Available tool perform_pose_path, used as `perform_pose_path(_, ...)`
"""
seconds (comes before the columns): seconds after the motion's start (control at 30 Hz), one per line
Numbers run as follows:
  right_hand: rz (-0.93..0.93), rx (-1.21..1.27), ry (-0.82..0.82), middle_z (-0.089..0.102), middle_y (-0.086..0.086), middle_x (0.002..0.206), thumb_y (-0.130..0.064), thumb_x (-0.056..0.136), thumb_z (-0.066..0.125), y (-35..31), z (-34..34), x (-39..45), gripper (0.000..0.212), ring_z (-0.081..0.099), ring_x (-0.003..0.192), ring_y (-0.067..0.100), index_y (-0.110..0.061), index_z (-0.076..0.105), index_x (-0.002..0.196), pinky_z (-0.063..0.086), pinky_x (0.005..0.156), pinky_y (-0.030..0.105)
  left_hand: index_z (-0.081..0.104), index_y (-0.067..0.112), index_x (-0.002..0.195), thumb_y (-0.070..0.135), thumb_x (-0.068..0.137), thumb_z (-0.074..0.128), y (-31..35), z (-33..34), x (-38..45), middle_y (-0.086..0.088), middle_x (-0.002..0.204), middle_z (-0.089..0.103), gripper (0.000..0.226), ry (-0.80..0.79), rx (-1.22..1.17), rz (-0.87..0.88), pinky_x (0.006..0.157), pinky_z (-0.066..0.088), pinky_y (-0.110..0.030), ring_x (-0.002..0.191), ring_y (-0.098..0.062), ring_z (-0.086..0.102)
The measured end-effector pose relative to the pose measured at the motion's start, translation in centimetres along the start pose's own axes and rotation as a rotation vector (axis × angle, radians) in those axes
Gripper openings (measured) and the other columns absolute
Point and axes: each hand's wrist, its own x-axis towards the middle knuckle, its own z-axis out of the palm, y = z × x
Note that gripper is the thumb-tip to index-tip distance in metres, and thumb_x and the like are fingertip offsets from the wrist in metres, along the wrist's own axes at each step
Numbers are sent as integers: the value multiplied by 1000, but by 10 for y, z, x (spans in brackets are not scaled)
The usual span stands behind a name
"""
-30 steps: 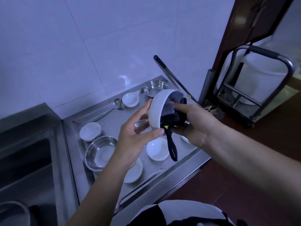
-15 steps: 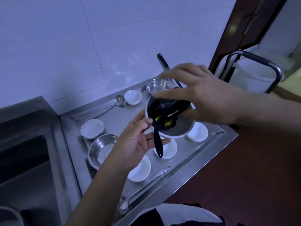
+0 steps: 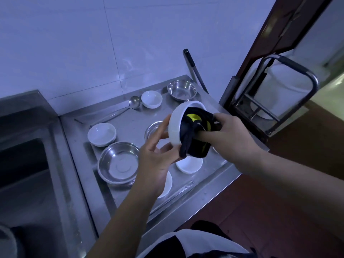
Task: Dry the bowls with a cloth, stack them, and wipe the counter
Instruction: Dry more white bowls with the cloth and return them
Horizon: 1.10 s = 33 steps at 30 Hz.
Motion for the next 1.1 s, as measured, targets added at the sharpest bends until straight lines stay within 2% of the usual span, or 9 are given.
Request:
perform_pose_path(0.2,-82,227,-165,78,3,95,-20,83,79,4,-24,-16,33,75,90,19,-17,66,114,56,89,36,58,27,139,14,86,64,-9,-18,4,-16,140,60,55,-95,-242,-196,89,58,-51,123,-42,61)
perform_pose_path(0.3,-367,-126,-28,71,-12,114,-15,86,77,21,-39,-24,35,64,112,5,-26,67,117,50,99,32,59,17,140,19,86,68,-15,-22,2,-12,134,65,54,-18,-397,-329,84,60,-45,120,-37,65)
perform_pose_path(0.37,-527,-329,-11,67,-10,122,-24,85,77,38,-34,-25,37,56,124,12,-25,68,121,45,105,39,61,12,137,20,81,73,-19,-22,2,-15,131,65,58,21,-463,-393,81,61,-45,118,-38,66)
perform_pose_path(0.53,-423,-448,62,60,-3,127,-58,82,64,57,-2,-27,54,41,131,22,-21,71,121,39,108,53,58,11,139,22,77,74,-22,-15,2,-15,128,66,65,-24,-464,-416,81,61,-44,111,-37,69)
perform_pose_path(0.67,-354,-325,147,51,-3,128,-53,82,65,54,15,-30,40,36,126,22,-31,73,114,37,106,47,56,11,141,18,91,63,-25,-12,0,-13,121,70,50,-77,-421,-386,84,61,-44,108,-35,70)
perform_pose_path(0.77,-140,-148,88,43,-10,130,-36,83,78,50,17,-32,31,30,130,16,-40,70,113,31,113,40,55,14,142,17,90,59,-25,-15,0,-8,116,72,52,-105,-363,-364,83,61,-44,104,-34,72)
perform_pose_path(0.9,-118,-84,147,45,-8,128,-18,89,74,48,22,-34,27,35,130,15,-41,69,102,31,112,32,66,27,128,18,88,63,-27,-19,0,-7,123,70,41,-157,-287,-335,86,61,-46,109,-35,70)
perform_pose_path(1.0,-13,278,236,57,-2,121,-16,93,69,39,20,-28,16,56,118,14,-32,71,91,41,112,42,67,29,127,16,89,63,-29,-22,3,-3,119,71,40,-128,-264,-314,92,59,-50,107,-30,70)
perform_pose_path(1.1,104,704,205,61,5,96,-13,103,51,31,3,-21,10,62,94,22,-14,58,96,55,96,55,62,24,134,10,93,56,-29,-30,6,-2,107,71,44,-28,-235,-298,93,58,-49,99,-27,68)
